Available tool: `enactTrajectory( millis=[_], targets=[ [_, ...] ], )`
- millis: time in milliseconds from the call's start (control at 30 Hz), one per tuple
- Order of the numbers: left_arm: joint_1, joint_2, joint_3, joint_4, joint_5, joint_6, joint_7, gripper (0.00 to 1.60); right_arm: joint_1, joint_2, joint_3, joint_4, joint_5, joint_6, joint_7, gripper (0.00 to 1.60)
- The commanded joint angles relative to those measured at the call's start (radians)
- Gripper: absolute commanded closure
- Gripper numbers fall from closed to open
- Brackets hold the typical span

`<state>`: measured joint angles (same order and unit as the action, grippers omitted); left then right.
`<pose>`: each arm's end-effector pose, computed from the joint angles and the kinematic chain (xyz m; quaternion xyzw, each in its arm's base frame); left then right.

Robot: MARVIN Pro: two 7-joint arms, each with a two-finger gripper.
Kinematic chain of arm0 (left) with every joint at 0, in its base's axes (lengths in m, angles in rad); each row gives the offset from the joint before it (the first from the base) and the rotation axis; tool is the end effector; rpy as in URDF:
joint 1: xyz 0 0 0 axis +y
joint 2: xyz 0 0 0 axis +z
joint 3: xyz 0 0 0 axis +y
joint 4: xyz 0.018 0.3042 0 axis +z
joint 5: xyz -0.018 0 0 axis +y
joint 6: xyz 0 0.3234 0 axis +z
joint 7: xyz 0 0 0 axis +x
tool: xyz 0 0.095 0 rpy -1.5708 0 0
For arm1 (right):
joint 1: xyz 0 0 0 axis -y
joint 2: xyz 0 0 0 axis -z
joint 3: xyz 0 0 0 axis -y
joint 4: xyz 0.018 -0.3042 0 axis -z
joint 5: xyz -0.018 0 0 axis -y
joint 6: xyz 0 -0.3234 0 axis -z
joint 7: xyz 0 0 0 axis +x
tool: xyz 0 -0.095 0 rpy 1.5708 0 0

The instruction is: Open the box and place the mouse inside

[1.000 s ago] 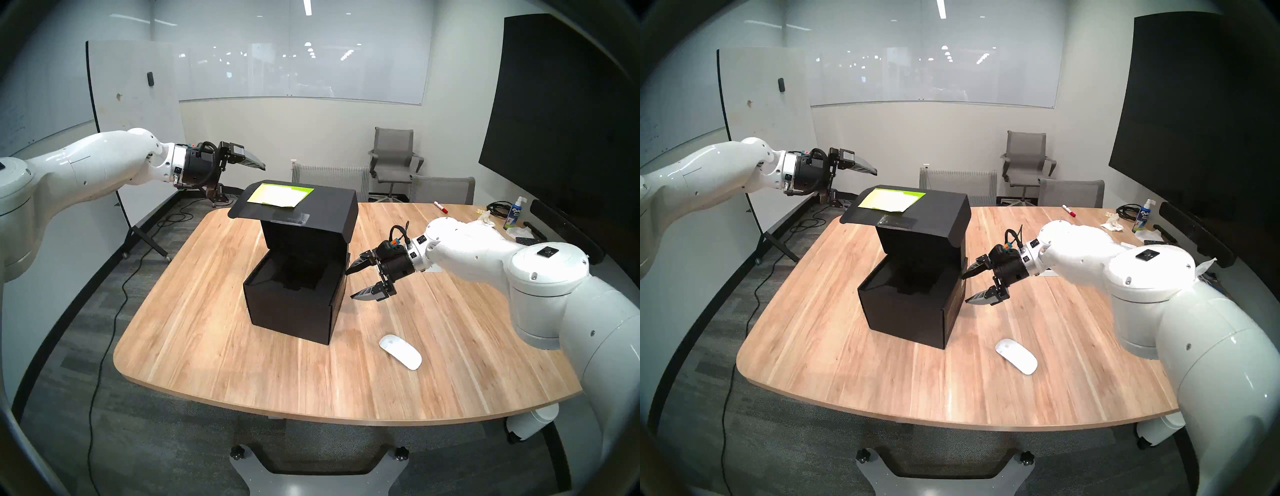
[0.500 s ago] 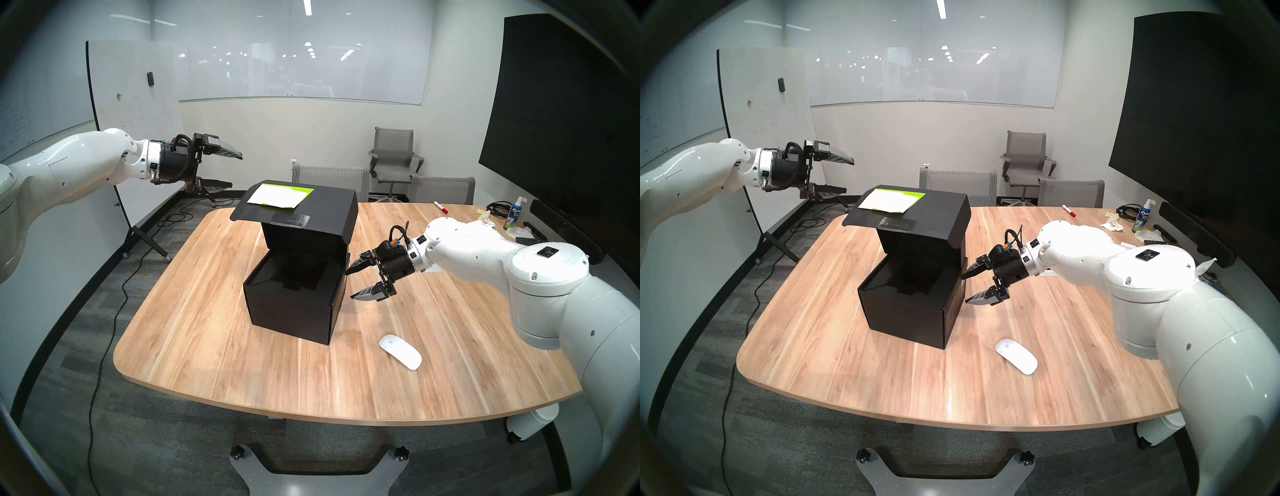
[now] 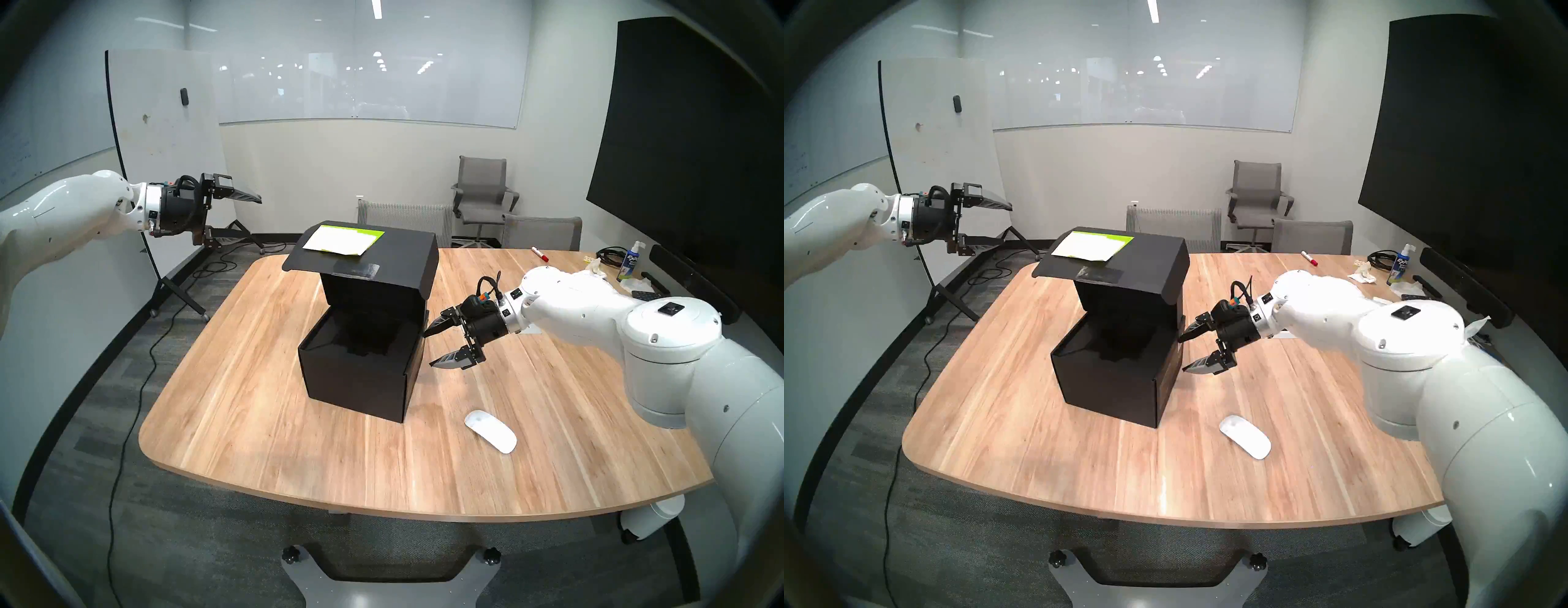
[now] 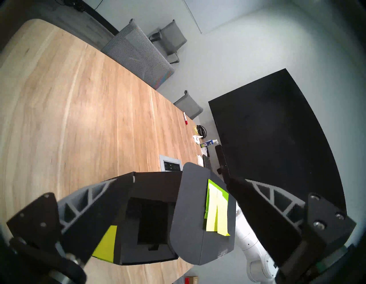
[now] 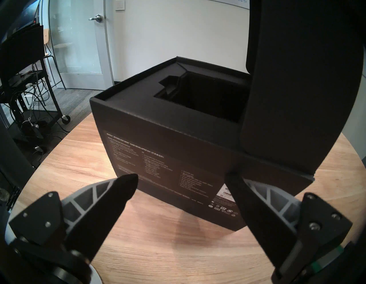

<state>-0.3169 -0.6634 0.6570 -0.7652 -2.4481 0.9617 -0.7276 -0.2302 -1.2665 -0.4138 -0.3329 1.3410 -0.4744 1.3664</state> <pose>0.5563 0.2503 -0.0128 0.8062 0.0877 0.3056 0.4989 0.5898 -0.0106 -0.2326 -0.5605 -0.6705 -0.3697 0.3155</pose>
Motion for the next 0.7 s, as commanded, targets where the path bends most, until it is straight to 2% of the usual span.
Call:
enactTrajectory(
  millis=[0,167,333,667],
  targets=[
    [-0.054,0.048,0.011,-0.037,0.035,-0.002,-0.061,0.00,0.020,-0.001,0.004,-0.003,0.003,0.001,0.064,0.00],
    [-0.054,0.054,0.035,-0.069,0.076,-0.002,-0.087,0.00,0.021,-0.001,0.004,-0.003,0.003,0.001,0.069,0.00],
    [-0.045,0.056,0.079,-0.127,0.163,-0.002,-0.124,0.00,0.021,-0.001,0.006,-0.002,0.004,0.001,0.076,0.00],
    [-0.055,0.050,0.122,-0.172,0.278,-0.002,-0.190,0.00,0.022,-0.001,0.007,-0.001,0.005,0.002,0.086,0.00]
  ],
)
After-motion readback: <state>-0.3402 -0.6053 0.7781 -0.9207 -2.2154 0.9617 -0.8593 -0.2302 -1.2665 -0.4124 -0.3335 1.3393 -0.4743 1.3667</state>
